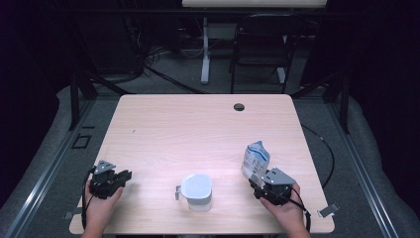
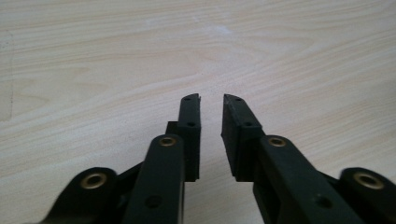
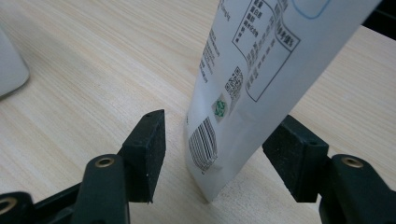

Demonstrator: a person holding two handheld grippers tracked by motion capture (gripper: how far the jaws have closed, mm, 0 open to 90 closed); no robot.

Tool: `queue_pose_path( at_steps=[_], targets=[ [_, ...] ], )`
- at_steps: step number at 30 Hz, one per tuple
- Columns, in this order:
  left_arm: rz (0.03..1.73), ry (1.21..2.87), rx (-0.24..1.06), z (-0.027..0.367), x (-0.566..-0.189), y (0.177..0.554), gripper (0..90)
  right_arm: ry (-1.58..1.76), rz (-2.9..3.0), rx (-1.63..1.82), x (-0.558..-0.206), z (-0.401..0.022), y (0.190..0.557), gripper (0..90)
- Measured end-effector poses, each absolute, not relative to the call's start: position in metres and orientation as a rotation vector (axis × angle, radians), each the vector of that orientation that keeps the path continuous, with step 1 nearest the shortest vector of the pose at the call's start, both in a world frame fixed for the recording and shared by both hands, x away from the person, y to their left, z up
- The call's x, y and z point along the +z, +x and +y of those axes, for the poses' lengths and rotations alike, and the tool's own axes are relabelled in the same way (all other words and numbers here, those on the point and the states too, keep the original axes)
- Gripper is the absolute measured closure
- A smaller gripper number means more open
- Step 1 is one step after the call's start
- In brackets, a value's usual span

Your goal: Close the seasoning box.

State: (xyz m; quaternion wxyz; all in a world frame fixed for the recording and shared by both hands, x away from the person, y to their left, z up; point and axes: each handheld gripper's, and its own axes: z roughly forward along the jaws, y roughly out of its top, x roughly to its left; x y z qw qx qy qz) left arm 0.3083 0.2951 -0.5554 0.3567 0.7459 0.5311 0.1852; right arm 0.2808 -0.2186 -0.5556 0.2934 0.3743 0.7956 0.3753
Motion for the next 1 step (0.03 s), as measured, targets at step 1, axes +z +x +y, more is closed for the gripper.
queue_pose_path(
  at_steps=[1],
  targets=[
    [1.373, 1.918, 0.484, 0.2951, -0.5553, 0.3084, 72.5, 0.993, 2.125, 0.992, -0.5554, -0.2184, 0.2807, 39.2]
  ],
)
